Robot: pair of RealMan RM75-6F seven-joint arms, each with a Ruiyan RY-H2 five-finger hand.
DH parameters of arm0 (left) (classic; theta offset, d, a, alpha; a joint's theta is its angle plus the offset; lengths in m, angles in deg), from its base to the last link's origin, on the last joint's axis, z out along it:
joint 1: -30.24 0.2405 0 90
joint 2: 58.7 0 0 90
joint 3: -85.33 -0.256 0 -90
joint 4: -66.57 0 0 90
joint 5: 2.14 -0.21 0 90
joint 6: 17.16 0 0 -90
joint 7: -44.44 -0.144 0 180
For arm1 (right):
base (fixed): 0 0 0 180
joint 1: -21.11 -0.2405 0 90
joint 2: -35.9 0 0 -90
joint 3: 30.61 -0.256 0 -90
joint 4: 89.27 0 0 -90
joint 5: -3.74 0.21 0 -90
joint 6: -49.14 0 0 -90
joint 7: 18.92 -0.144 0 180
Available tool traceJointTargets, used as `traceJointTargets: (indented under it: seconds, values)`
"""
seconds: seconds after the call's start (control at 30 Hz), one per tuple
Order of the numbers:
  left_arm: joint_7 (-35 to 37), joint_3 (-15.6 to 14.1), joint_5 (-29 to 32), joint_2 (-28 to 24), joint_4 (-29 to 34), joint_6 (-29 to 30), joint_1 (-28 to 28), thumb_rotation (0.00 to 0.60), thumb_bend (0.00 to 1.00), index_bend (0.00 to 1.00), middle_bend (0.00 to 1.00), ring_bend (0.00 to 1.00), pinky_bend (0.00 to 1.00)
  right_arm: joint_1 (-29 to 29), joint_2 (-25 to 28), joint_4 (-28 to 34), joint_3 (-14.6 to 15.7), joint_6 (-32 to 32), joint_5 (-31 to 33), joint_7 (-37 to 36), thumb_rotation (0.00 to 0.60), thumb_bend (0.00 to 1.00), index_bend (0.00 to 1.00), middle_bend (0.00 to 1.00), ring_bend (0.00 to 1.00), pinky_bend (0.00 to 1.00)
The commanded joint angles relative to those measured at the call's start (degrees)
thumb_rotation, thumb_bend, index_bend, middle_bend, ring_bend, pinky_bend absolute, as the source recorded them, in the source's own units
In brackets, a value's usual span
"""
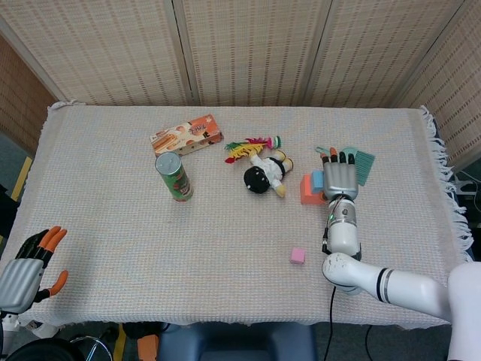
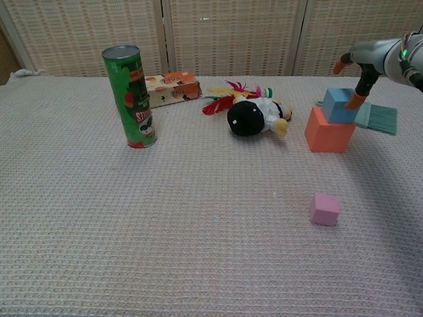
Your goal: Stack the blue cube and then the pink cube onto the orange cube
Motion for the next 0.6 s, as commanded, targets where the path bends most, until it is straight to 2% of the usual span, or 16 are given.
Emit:
traceJointTargets:
  seconds: [0.03,0.17,0.27,0.37,0.47,0.53,0.6]
  values:
    - [-0.01,0.01,-0.01,-0.01,0.03,0.02,-0.01,0.6,0.42,0.0,0.0,0.0,0.09,0.17,0.42,0.53,-0.09,-0.08,-0.25,-0.3,0.6,0.18,0.07,0.0,0.0,0.0]
    - [-0.08,-0.02,-0.19,-0.02,0.09,0.23,0.05,0.6,0.42,0.0,0.0,0.0,0.09,1.06,2.36,3.93,0.08,0.28,-2.49,-1.64,0.6,0.18,0.07,0.0,0.0,0.0]
    - [-0.21,-0.02,-0.19,-0.05,0.2,0.45,0.17,0.6,0.42,0.0,0.0,0.0,0.09,3.44,5.77,10.93,1.34,0.99,-8.44,-4.79,0.6,0.18,0.07,0.0,0.0,0.0]
    - [-0.43,-0.03,-0.22,-0.06,0.4,0.67,0.29,0.6,0.42,0.0,0.0,0.0,0.09,6.96,10.54,20.16,4.39,2.16,-16.89,-7.79,0.6,0.18,0.07,0.0,0.0,0.0]
    - [-0.69,-0.14,-0.57,-0.11,0.67,0.98,0.41,0.6,0.42,0.0,0.0,0.0,0.09,11.34,15.74,28.95,8.7,4.29,-26.81,-10.45,0.6,0.18,0.07,0.01,0.0,0.01]
    - [-0.76,-0.26,-0.9,-0.11,0.79,1.16,0.47,0.6,0.42,0.0,0.0,0.0,0.1,14.25,19.0,33.25,11.86,5.95,-33.55,-11.64,0.6,0.18,0.08,0.07,0.05,0.16]
    - [-0.75,-0.29,-0.97,-0.11,0.82,1.2,0.49,0.6,0.42,0.0,0.0,0.0,0.1,15.0,19.67,34.02,12.58,6.39,-35.39,-12.09,0.6,0.18,0.12,0.2,0.21,0.4]
